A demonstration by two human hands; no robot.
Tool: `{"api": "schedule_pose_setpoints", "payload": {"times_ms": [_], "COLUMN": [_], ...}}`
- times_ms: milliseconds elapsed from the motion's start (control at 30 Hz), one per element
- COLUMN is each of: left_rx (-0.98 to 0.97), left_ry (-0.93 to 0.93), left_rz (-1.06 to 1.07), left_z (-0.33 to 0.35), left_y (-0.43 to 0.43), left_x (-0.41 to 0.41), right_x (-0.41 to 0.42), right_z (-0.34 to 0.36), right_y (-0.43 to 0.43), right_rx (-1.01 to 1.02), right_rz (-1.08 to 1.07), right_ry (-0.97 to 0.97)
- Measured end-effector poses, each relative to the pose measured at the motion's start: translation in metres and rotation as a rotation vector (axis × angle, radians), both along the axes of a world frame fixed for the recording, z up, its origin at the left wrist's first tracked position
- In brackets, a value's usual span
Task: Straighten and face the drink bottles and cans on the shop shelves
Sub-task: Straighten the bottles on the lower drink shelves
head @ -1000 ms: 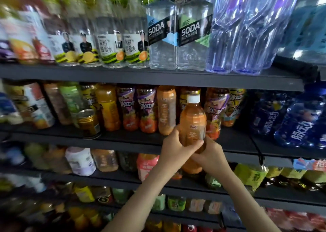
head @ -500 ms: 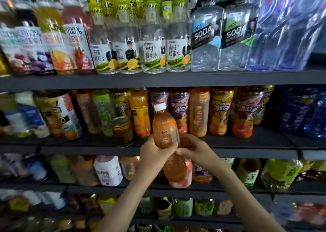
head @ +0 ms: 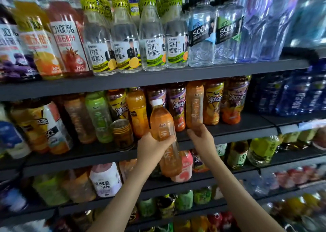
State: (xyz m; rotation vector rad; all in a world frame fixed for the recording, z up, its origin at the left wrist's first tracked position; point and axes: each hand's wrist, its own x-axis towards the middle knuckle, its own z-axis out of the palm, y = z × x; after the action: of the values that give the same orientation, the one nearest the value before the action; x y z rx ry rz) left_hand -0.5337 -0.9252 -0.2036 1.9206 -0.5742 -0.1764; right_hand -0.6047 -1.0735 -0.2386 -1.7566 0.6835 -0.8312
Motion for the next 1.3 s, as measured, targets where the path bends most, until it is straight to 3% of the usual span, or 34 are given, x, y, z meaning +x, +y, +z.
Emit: {"api": "schedule_pose_setpoints", "payload": {"times_ms": [233, 533, 700, 867, 1033, 1167, 1300], "left_rx": [-0.045, -0.042, -0.034, -0.047, -0.020, -0.048, -0.060], "left_ry": [0.020, 0.076, 0.083, 0.101, 0.098, 0.111, 0.127], "left_rz": [-0.051, 0.100, 0.245, 0.323, 0.394, 0.409, 0.442], "left_z": [0.014, 0.014, 0.005, -0.001, -0.010, -0.016, -0.021], "left_y": [0.006, 0.050, 0.086, 0.128, 0.166, 0.189, 0.202], "left_x": [-0.008, 0.003, 0.019, 0.034, 0.046, 0.055, 0.065], "right_x": [0.000, 0.023, 0.049, 0.080, 0.099, 0.109, 0.113], "right_z": [0.029, 0.035, 0.021, 0.006, -0.001, -0.008, -0.008], "right_y": [0.024, 0.059, 0.090, 0.120, 0.150, 0.176, 0.195], "right_rx": [0.098, 0.099, 0.091, -0.064, -0.102, -0.307, -0.325], "right_rz": [0.417, 0.610, 0.543, 0.347, 0.248, 0.021, 0.091], "right_ry": [-0.039, -0.010, -0.005, 0.052, -0.048, -0.130, -0.190]}}
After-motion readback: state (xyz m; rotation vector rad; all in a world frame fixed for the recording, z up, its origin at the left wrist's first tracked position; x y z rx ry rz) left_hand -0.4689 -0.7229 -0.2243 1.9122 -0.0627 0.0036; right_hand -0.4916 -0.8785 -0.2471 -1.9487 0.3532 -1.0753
